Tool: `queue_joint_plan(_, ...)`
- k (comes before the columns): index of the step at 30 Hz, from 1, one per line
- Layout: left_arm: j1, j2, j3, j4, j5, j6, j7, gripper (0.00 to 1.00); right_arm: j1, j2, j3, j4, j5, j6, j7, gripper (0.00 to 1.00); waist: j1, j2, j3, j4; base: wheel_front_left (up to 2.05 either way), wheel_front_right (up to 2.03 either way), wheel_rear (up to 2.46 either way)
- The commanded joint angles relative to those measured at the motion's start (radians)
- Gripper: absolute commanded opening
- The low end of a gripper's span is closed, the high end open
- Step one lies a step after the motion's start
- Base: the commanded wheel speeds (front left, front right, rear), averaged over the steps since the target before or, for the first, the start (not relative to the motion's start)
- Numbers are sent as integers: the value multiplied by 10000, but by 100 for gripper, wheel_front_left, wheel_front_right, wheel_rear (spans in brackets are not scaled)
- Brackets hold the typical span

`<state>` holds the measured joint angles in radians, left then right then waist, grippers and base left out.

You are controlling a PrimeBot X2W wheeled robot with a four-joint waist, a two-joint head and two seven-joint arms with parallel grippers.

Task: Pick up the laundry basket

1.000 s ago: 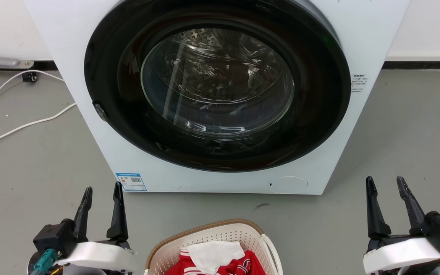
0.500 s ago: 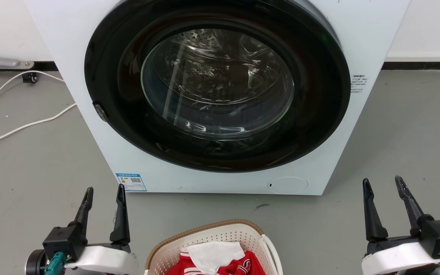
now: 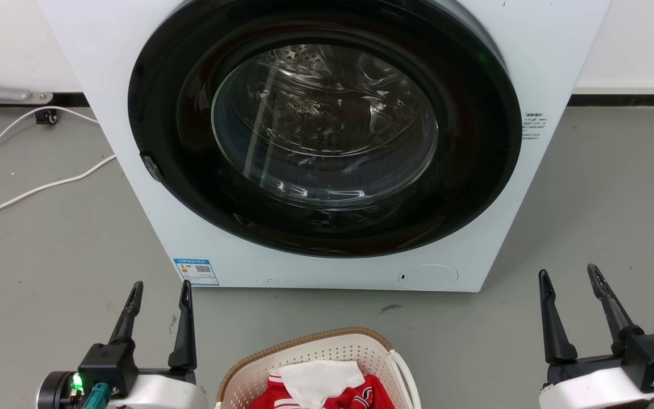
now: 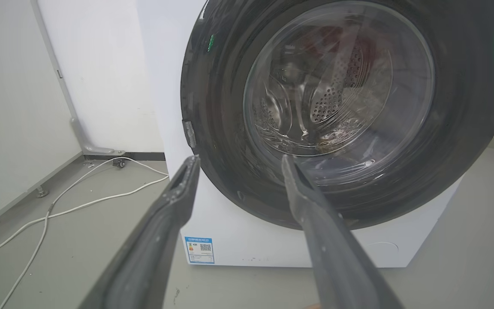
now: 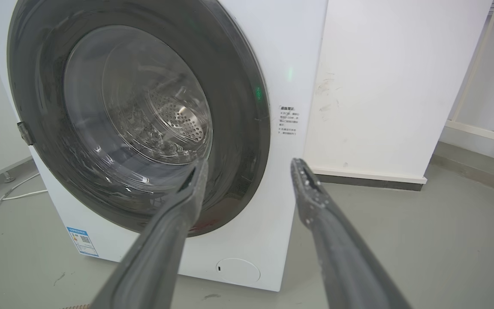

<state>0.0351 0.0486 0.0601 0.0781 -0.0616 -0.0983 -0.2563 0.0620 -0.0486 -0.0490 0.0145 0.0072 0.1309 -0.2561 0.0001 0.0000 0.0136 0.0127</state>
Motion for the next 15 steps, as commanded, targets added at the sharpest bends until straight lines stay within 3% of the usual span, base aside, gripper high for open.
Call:
queue_joint_plan(1, 78, 29, -29, -55, 196, -15, -61, 100, 83, -30, -8, -16, -151, -3, -74, 100, -1, 0, -2, 2, 0, 0, 0)
queue_joint_plan(15, 143, 28, -42, 73, 248, 92, -95, 100, 136, -28, -30, 251, 157, -3, -97, 100, -1, 0, -19, 41, 0, 0, 0)
